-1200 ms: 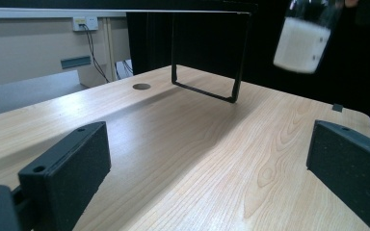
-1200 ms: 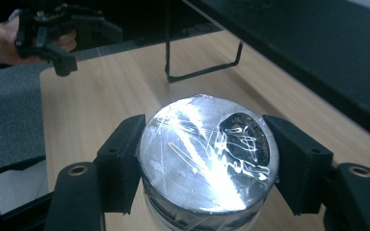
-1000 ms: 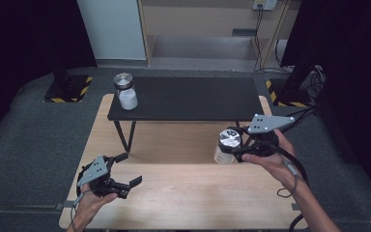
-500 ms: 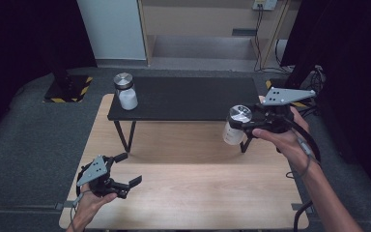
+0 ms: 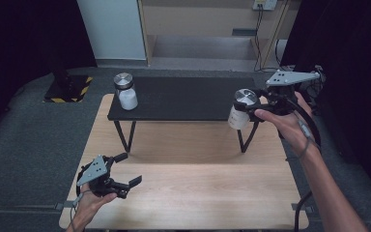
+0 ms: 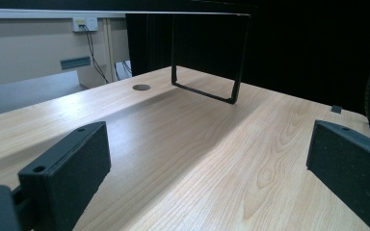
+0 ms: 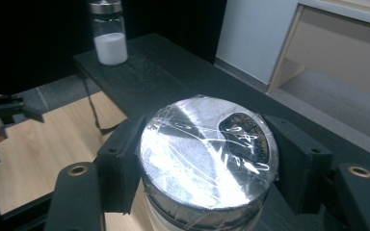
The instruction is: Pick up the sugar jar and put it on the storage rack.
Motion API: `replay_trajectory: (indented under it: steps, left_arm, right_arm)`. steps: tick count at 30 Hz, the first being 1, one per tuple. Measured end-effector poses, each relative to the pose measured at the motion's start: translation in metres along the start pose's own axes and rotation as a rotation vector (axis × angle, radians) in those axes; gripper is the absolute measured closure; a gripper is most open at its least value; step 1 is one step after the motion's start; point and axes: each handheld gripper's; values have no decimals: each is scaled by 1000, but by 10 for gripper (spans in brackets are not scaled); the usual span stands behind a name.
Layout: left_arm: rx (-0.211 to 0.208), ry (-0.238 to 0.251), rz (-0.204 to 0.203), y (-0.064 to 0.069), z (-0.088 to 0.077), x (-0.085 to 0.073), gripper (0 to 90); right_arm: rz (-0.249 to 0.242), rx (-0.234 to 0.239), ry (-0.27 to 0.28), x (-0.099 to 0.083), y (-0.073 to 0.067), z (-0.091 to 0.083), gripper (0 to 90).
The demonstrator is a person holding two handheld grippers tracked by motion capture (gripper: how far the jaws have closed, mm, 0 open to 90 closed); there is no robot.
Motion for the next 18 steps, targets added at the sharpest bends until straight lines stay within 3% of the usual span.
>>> replay_trajectory:
  steps: [8, 18]
  left_arm:
    - [0, 1, 0, -1, 0, 0, 6]
    - [-1, -1, -3, -1, 0, 0, 6]
  right_arm:
    - [23, -53, -12, 8, 7, 20, 347]
    - [47, -97, -43, 15, 12, 56, 347]
Point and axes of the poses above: each handheld gripper's, and its own axes: z roughly forward along the jaws, x roughly out of its top, y roughly to its right, and after that the axes turned 11 degrees about -z, right-handed
